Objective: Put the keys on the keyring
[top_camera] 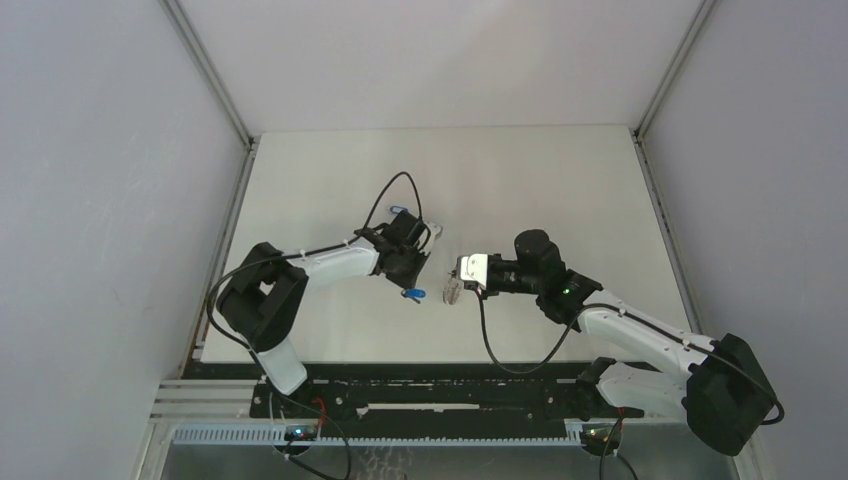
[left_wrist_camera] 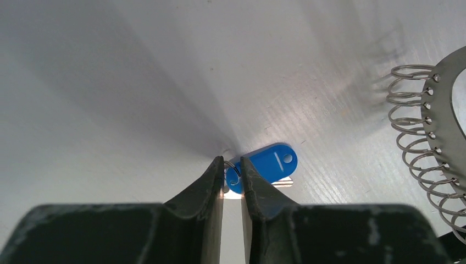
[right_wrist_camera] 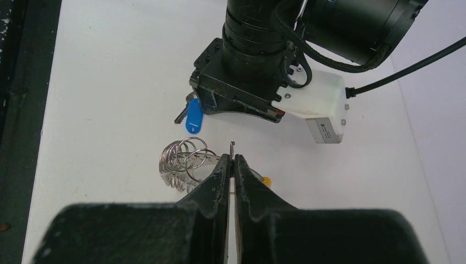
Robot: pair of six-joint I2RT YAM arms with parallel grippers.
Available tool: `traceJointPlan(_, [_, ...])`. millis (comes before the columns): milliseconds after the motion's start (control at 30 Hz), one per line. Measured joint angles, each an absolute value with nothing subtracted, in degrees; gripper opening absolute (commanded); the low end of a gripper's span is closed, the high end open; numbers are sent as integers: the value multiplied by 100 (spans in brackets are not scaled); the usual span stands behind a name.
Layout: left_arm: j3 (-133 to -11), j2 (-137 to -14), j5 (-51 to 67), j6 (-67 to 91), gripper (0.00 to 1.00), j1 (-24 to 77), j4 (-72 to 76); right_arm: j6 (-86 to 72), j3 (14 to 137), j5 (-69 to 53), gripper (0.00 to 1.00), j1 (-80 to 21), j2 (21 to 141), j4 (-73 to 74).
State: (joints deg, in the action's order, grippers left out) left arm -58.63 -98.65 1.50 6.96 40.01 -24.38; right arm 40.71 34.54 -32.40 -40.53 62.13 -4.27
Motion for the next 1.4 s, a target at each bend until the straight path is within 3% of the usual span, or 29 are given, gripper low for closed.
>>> traceJointPlan(233, [-5745, -9745, 148, 1011, 14, 3726, -2285, 4073, 3454, -3240, 0, -4053, 6206, -423])
traceJointPlan(533, [-4746, -9041, 631, 1953, 3, 2978, -1409, 4073, 3454, -3242, 0, -4053, 6206, -423])
traceJointPlan(933, [-4154, -8191, 1020, 2265, 40, 2842, -1017, 4075, 3454, -3240, 0, -4060, 6206, -423])
traceJointPlan(1400, [-5339, -9091, 34, 1487, 39, 3739, -1988, 4080, 3454, -3232, 0, -4064, 6147, -392])
